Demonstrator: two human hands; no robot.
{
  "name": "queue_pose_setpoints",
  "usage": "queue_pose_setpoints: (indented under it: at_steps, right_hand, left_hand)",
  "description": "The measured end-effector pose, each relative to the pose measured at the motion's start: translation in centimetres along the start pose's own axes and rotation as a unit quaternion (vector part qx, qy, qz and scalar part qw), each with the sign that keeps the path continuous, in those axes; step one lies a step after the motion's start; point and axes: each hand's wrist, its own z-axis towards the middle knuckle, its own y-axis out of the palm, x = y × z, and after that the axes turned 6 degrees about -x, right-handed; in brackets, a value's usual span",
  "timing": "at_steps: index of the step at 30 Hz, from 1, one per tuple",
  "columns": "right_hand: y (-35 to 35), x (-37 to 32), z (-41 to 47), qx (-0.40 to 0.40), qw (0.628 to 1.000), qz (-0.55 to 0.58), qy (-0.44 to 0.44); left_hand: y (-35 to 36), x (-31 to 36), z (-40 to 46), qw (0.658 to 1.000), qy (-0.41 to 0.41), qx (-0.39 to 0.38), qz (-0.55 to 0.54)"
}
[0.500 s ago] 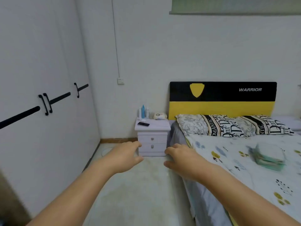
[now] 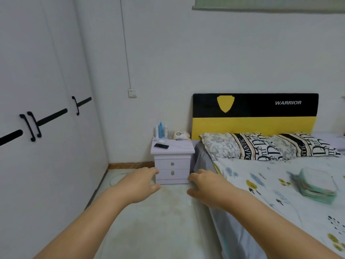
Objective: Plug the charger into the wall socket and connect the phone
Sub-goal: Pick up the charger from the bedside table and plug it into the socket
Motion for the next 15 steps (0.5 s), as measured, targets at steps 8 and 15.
queue_pose_setpoints:
  at_steps: [8, 15]
  right_hand:
    - [-2.8, 6.8, 7.0, 0.016, 1.0, 0.0, -0.019]
    - [-5.0, 11.4, 12.5, 0.026, 0.999, -0.003, -0.03]
  left_hand:
    - [-1.9, 2.5, 9.5, 1.0, -0.007, 0.013, -0.001]
    - [-2.3, 4.5, 16.1, 1.0, -0.008, 0.01, -0.014]
